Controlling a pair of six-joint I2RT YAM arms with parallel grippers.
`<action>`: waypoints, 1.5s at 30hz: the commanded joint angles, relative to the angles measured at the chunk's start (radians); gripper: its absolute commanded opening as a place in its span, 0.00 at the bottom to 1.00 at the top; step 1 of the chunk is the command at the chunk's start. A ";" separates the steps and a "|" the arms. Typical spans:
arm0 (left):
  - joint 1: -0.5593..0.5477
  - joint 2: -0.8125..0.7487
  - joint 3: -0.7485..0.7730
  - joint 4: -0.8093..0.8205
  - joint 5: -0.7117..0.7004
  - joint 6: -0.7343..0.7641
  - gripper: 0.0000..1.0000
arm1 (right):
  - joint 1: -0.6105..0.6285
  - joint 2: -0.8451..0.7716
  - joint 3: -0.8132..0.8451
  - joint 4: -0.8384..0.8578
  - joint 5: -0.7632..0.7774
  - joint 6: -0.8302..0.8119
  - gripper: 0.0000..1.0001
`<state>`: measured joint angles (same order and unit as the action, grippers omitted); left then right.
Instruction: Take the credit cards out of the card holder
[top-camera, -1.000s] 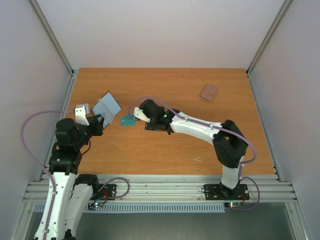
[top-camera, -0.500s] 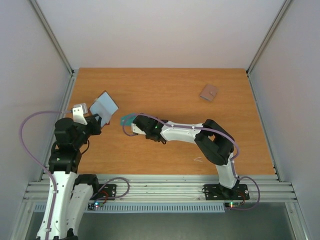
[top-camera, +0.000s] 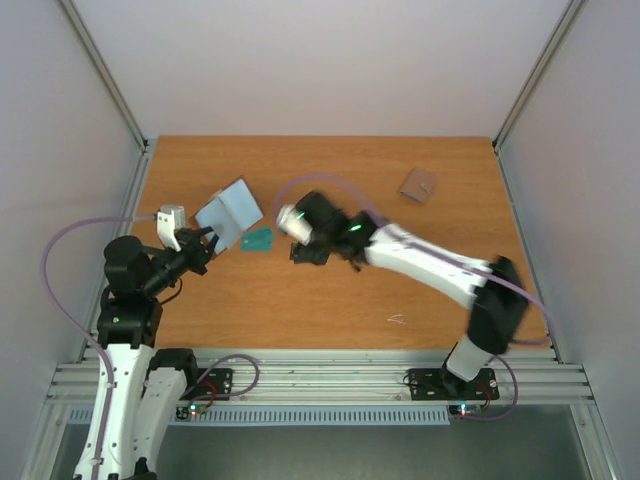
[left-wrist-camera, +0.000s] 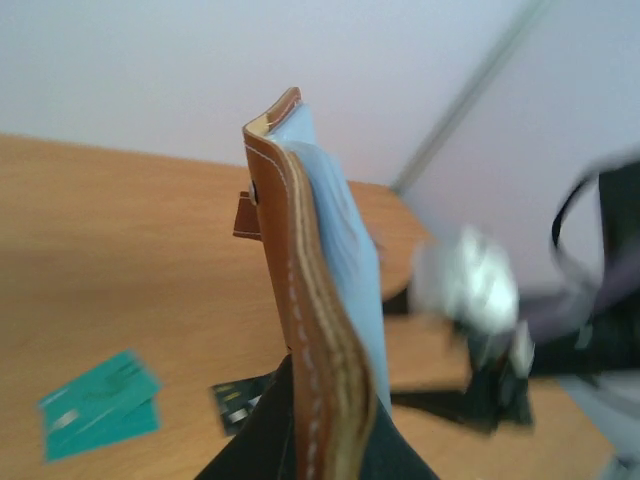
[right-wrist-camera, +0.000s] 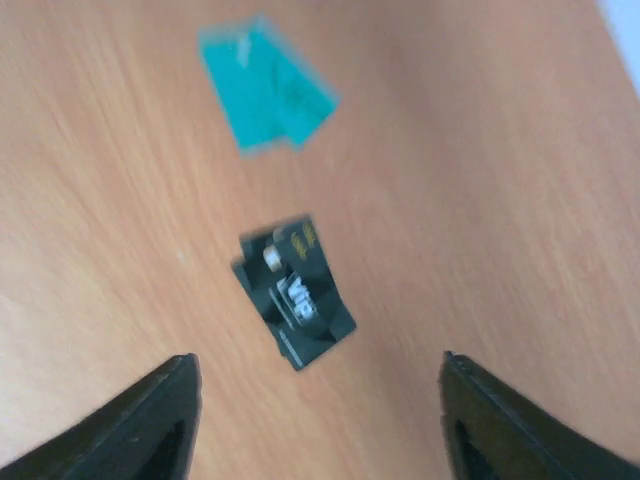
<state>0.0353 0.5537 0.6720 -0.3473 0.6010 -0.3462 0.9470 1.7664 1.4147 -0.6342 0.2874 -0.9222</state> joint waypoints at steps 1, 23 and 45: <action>0.004 -0.028 -0.018 0.334 0.399 0.018 0.00 | -0.222 -0.323 -0.014 0.016 -0.666 0.303 0.73; -0.031 -0.020 -0.053 0.546 0.581 -0.125 0.00 | -0.244 -0.293 0.136 0.197 -1.189 0.603 0.49; -0.077 -0.022 -0.060 0.369 0.455 -0.067 0.00 | -0.039 -0.159 0.301 0.031 -0.755 0.535 0.37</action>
<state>-0.0349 0.5426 0.6201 0.0238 1.0634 -0.4179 0.8917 1.5997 1.6955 -0.5697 -0.5446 -0.3882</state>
